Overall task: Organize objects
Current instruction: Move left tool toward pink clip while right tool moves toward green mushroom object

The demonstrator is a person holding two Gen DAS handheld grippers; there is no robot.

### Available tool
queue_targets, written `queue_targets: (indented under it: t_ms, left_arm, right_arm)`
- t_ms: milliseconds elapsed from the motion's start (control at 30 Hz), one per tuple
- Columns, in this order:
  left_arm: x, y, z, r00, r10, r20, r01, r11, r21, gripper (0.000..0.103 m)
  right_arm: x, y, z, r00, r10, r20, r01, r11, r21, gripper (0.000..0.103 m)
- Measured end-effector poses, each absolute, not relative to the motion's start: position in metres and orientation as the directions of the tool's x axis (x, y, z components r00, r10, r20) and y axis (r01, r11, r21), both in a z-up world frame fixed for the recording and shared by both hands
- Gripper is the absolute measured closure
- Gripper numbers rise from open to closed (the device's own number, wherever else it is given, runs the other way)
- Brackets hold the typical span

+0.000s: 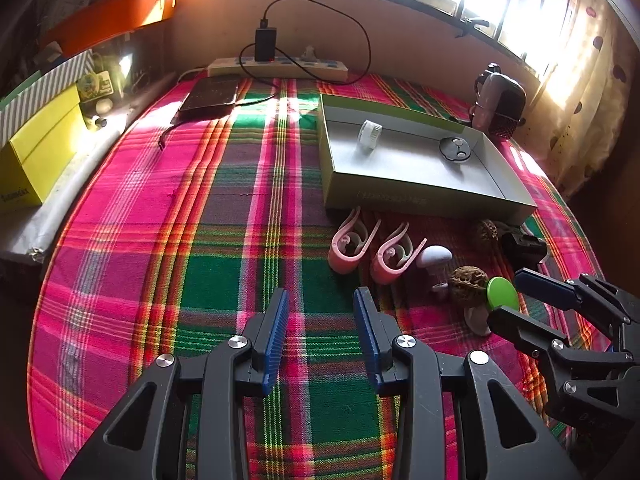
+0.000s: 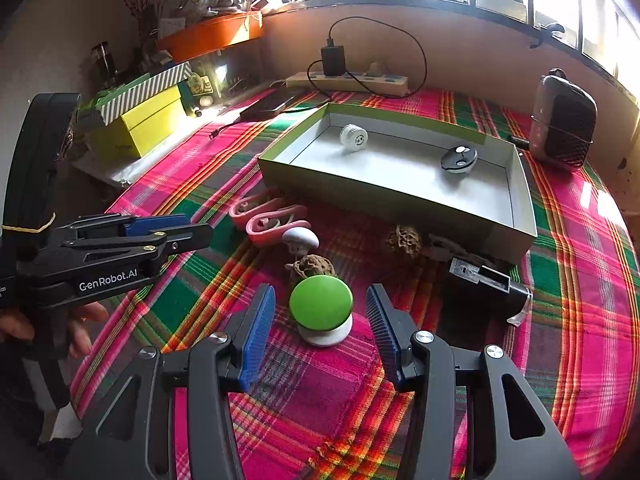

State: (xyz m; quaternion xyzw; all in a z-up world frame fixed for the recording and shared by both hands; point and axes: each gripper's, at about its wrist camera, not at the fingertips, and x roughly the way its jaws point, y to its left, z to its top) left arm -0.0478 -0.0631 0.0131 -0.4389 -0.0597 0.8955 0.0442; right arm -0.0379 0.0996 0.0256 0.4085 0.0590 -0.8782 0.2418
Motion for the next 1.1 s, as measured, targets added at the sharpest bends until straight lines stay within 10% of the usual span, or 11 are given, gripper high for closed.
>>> queue_targets:
  t_ms: [1100]
  left_arm:
    - [-0.081,-0.052,0.006,-0.596,0.14,-0.791,-0.111,-0.99,-0.092,0.071]
  right_arm:
    - [-0.042,0.117,0.021,-0.58,-0.333,-0.743,0.42,-0.904,0.077,0.068]
